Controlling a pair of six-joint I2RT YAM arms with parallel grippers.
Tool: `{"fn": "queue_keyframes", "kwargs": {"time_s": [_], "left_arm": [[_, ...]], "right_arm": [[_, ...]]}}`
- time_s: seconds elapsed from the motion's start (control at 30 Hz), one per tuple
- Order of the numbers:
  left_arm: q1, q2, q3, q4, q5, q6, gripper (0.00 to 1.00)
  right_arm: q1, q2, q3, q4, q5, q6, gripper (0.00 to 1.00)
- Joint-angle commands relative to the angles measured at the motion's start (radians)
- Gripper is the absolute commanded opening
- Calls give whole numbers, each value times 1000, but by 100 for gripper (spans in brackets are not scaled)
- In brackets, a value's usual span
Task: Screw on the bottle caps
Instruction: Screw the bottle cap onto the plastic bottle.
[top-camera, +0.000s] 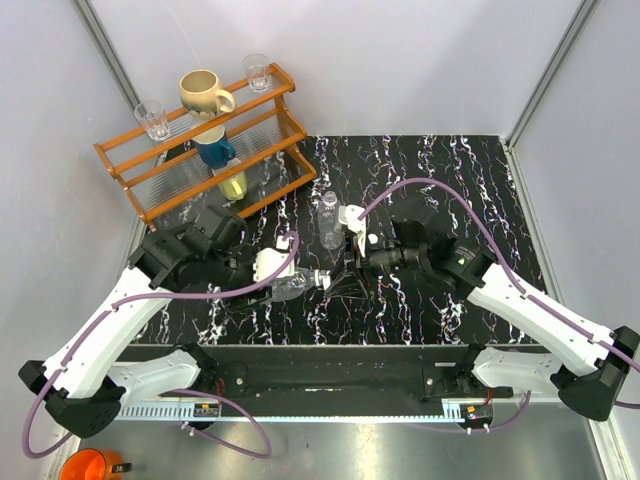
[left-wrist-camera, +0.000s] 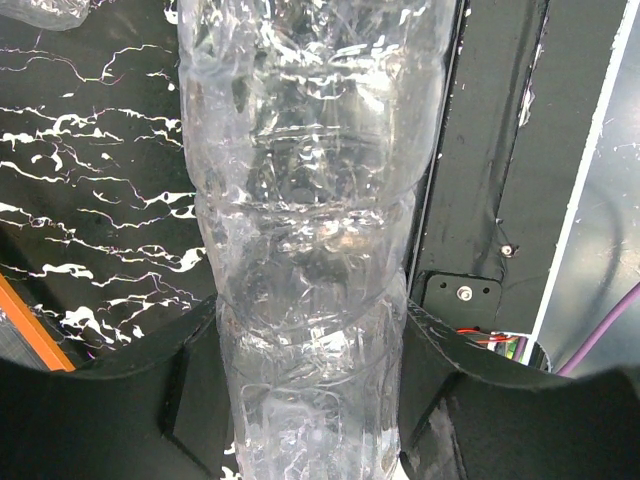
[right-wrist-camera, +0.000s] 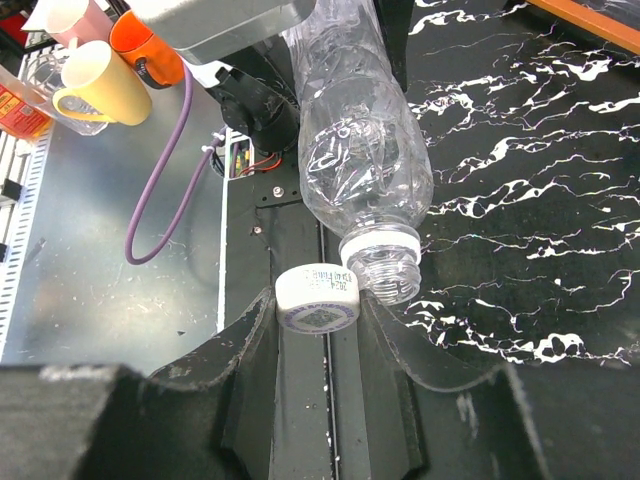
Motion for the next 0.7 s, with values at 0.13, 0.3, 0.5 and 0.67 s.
{"fn": "queue_keyframes", "kwargs": {"time_s": [0.13, 0.3, 0.5, 0.67], "left_arm": [[-5, -11, 30, 45, 21, -23, 35], [-5, -36, 17, 38, 25, -18, 35], [-7, -76, -9, 13, 7, -5, 34], [-5, -99, -24, -2, 21, 0, 34]], "right_arm": [[13, -12, -3, 9, 57, -32, 10], [13, -3, 2, -5, 72, -47, 9], [11, -8, 5, -28, 92, -66, 9], [2, -6, 16, -31, 75, -64, 9]]}}
